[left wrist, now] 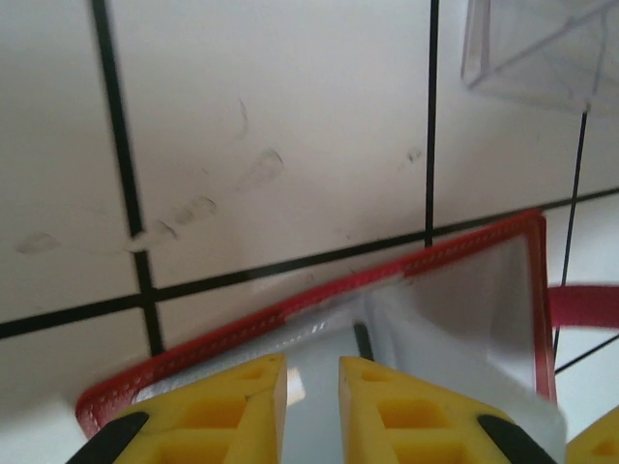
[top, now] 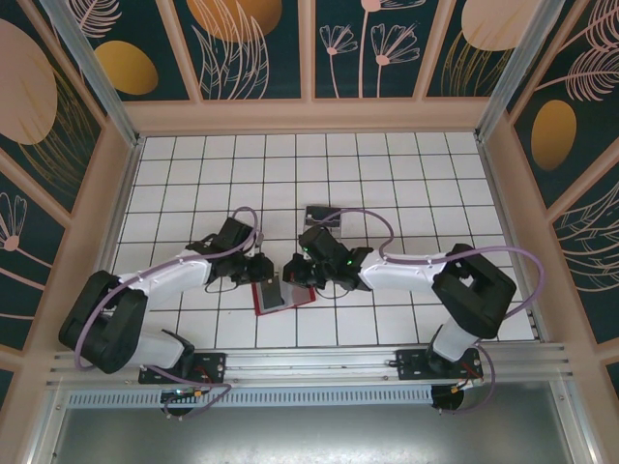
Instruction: Take the credit cards out of the card holder
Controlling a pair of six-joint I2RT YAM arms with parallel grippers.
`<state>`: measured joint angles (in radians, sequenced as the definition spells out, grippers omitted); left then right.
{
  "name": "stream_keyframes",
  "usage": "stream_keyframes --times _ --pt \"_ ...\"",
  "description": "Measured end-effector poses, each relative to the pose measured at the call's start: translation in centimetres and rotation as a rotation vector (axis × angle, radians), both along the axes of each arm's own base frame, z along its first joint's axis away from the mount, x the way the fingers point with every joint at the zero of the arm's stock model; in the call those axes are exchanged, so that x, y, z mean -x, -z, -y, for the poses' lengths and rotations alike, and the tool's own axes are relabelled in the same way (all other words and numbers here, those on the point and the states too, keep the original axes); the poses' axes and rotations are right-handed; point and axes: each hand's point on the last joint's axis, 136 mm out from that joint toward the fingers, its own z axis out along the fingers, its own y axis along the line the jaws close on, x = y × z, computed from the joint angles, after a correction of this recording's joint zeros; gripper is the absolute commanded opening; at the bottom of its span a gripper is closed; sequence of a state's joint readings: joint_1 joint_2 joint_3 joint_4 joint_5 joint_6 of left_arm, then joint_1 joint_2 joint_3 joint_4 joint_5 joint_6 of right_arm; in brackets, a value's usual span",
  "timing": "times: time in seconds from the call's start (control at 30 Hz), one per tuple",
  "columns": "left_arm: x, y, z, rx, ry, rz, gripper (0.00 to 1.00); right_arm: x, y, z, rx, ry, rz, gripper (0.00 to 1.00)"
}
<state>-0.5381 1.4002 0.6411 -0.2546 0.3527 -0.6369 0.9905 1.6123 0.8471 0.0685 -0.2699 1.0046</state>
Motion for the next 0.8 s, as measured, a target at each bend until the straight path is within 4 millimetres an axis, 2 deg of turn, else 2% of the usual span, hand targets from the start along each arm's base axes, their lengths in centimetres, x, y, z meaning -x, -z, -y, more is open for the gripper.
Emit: stream_keyframes --times 0.17,0.33,0.57,0.8 --pt "1.0 0.3 1.3 0.005 0.040 -0.017 0.23 -0.1 -0.8 1.3 0.023 0.022 0.016 0.23" --pt "1.4 0.8 2.9 -0.004 0.075 -0.041 0.23 -1.1 -1.7 3.4 0.056 0.070 0.052 0.26" --pt "1.6 0.4 6.8 0.006 0.153 -0.039 0.23 -3.0 -2.6 7.2 0.108 0.159 0.106 0.29" --pt "2.5 1.5 9.7 -0.008 0.213 -0.063 0.23 -4.0 -3.0 9.1 0.133 0.194 0.140 0.29"
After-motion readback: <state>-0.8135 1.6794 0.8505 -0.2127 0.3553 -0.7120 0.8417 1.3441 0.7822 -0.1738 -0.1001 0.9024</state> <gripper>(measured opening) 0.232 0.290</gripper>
